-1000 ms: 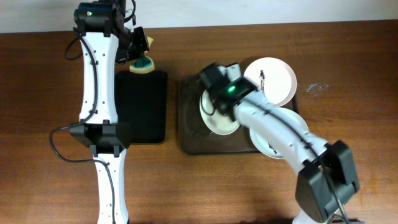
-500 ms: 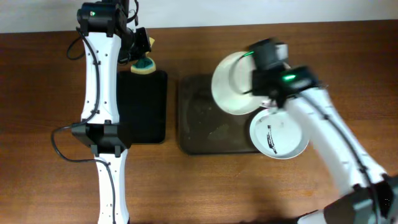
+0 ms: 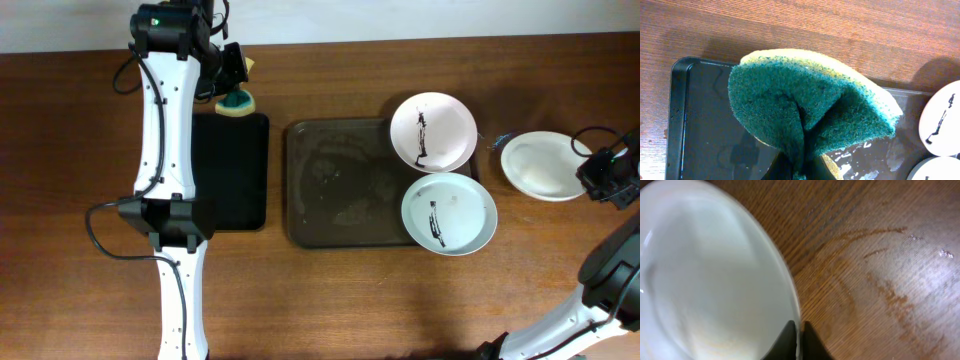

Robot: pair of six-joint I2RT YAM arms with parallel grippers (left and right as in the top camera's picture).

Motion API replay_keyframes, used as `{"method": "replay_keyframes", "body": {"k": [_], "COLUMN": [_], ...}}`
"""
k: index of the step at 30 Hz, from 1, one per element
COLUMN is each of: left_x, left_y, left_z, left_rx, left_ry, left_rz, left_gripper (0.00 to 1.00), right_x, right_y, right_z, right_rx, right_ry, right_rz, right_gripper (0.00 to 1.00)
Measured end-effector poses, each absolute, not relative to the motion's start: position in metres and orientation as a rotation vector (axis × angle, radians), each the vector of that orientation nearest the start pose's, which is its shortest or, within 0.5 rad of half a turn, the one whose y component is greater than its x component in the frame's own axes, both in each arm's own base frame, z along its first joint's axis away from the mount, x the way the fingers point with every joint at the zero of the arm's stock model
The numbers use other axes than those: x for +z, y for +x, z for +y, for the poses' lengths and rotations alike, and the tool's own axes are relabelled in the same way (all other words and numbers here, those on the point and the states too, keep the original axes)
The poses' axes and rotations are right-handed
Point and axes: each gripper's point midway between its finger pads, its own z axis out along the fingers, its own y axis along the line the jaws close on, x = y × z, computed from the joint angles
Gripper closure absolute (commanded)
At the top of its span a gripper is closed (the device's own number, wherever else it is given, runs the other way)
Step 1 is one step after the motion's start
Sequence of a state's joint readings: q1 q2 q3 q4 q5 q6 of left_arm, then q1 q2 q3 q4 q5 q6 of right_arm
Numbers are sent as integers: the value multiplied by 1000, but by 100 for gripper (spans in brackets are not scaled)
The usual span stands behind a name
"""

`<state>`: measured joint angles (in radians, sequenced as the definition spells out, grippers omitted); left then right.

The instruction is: Clean dirty plates on tray and stack at the side

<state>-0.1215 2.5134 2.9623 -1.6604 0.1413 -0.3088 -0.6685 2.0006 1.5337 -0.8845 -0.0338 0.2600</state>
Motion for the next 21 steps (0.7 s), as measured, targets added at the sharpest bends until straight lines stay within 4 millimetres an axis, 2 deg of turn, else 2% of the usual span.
{"method": "replay_keyframes", "body": {"k": [1,2,4,5,6,8,9,10,11,12,13,15,17,18,21], "left_x": [201,201,201,201,200,201,200,200,200,200,200,200,200,200,200], "left_y": [508,508,508,508,507,508,507,508,508,508,508,508,508,508,508], "left_z": [-86,-86,-86,-86,-86,-86,-86,-86,-85,-84,-83,-82,-82,-82,-82], "left_rx": [-303,-303,-303,-303,-303,-303,-303,-299,-292,-281,-276,-271,-267,-266,-266], "left_ry": [-226,-226,-226,-226,-226,-226,-226,-227,-228,-230,-231,-232,-233,-233,-233], "left_rz": [2796,2796,2796,2796,2796,2795,2796,2796,2795,2794,2795,2794,2793,2794,2793], "left_gripper": [100,100,100,100,100,100,100,100,100,100,100,100,100,100,100], "right_x": [56,56,56,61,75,100,107,106,104,91,81,61,52,47,37], "right_y": [340,340,331,329,333,322,326,333,334,332,326,313,311,310,307], "right_z": [-261,-261,-247,-238,-226,-186,-164,-141,-132,-102,-90,-81,-88,-92,-87], "right_rx": [-16,-12,50,109,195,302,322,337,344,358,326,228,139,106,132], "right_ry": [1301,1305,1300,1288,1220,1109,1002,890,850,731,669,595,577,556,480], "right_rz": [2616,2619,2686,2716,2724,2824,2871,2914,2936,3019,3074,3156,3160,3160,3174], "right_gripper": [51,50,50,50,50,50,50,50,50,50,50,51,57,64,71]}}
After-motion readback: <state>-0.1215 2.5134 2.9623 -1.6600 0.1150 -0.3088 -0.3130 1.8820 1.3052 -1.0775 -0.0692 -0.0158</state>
